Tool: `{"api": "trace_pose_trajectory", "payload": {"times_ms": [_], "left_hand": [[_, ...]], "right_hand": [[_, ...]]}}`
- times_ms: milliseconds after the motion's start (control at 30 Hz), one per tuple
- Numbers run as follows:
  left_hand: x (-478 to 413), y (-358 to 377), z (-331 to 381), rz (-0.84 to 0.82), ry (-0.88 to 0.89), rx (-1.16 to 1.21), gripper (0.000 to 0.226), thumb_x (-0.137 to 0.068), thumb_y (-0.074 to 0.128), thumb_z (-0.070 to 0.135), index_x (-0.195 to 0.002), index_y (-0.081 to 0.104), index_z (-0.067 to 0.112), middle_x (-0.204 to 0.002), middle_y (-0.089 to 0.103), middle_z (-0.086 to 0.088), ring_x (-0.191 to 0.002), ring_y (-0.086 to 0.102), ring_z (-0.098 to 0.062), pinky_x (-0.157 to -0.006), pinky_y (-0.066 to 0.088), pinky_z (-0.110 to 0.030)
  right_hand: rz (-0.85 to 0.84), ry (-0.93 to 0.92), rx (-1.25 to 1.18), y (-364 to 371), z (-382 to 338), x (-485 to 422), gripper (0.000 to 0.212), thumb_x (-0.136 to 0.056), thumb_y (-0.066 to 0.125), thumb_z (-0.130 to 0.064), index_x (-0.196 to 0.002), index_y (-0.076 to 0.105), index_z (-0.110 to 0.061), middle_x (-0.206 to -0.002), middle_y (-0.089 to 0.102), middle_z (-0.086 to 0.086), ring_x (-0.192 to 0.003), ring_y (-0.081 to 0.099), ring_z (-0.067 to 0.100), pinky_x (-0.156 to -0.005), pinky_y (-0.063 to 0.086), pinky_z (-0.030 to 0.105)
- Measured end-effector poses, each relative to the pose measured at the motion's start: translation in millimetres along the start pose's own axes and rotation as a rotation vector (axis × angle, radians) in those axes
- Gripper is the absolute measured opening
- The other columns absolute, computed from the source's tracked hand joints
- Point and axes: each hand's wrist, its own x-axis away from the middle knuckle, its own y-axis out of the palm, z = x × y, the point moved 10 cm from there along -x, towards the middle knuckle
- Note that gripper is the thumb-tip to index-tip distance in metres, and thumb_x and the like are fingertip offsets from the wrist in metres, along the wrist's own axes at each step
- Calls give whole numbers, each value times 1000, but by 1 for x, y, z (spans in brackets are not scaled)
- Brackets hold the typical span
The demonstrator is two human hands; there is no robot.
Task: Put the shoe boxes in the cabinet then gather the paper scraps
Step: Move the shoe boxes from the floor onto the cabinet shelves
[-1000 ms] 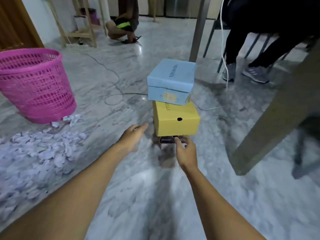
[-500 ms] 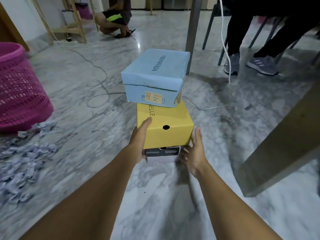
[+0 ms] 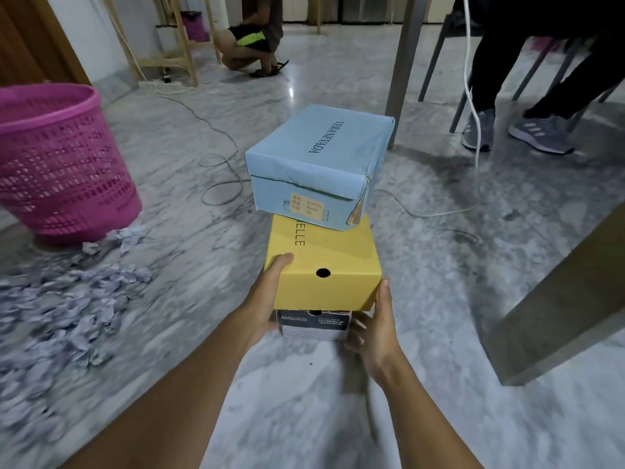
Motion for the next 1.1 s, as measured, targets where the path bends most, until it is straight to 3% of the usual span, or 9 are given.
{"api": "trace_pose_trajectory", "payload": {"times_ms": [133,200,367,500,667,800,900,1033,1100], "left_hand": [[36,-43,-31,-7,-22,33,35,-79,55,68,-109,56,48,-128,61,-1,-106,63,-22,-90,54,-47],[54,-66,-46,-3,-36,47,46,-72,57,72,-112,56,49,-133,58,-1,-113,60,-25,-89,54,-46],[106,-109,-83,-53,-83,73,71,-53,62,80,-117,55,52,-144,48,1,-126,50,-27,-92,52,-51],[156,-137,-106,-78,-94,111,56,-51,68,75,-102,51,58,-147,35,12,-136,38,-23,-84,57,-49],[198,-176,-140,-91,-152,124,82,-32,80,76,-106,54,55,-147,43,2,-134,43,-29,-81,59,-49],[216,-196,-164,-149,-203,105,93,-36,85,72,-119,52,47,-153,38,-5,-137,40,-37,-91,54,-52],[230,-204,-148,-170,-174,18,108,-36,83,73,-131,47,37,-148,43,-4,-132,46,-32,-104,45,-52],[235,-210,-72,-74,47,-162,88,-74,38,85,-149,29,40,-158,28,6,-145,27,-22,-113,23,-49],[235,-209,-35,9,146,-189,90,-74,27,85,-151,24,39,-160,25,7,-146,25,-19,-116,19,-47]], "right_hand": [[-5,14,36,18,35,37,62,-74,25,-85,-116,55,-50,-114,66,-3,-113,59,18,-97,45,47],[-27,39,39,28,50,59,76,-65,29,-89,-125,54,-50,-119,66,2,-115,60,22,-102,45,51],[-69,96,75,46,83,113,71,-72,34,-86,-125,55,-43,-121,64,12,-114,61,32,-99,47,58],[-89,142,165,51,109,154,69,-72,40,-84,-124,56,-41,-115,70,9,-109,64,35,-89,49,54],[-172,196,296,57,141,201,68,-76,49,-82,-128,58,-39,-113,74,9,-99,70,33,-87,54,49],[-236,267,385,51,154,228,69,-75,52,-81,-121,60,-30,-111,74,15,-98,68,35,-87,51,47],[-134,253,458,44,127,217,71,-84,37,-81,-120,61,-25,-100,72,3,-87,66,25,-81,46,40],[142,-84,335,45,12,167,69,-96,35,-67,-146,44,-20,-148,48,8,-130,50,28,-99,42,48],[159,-252,267,62,-48,151,70,-96,39,-65,-150,38,-22,-156,38,5,-139,41,27,-100,42,49]]}}
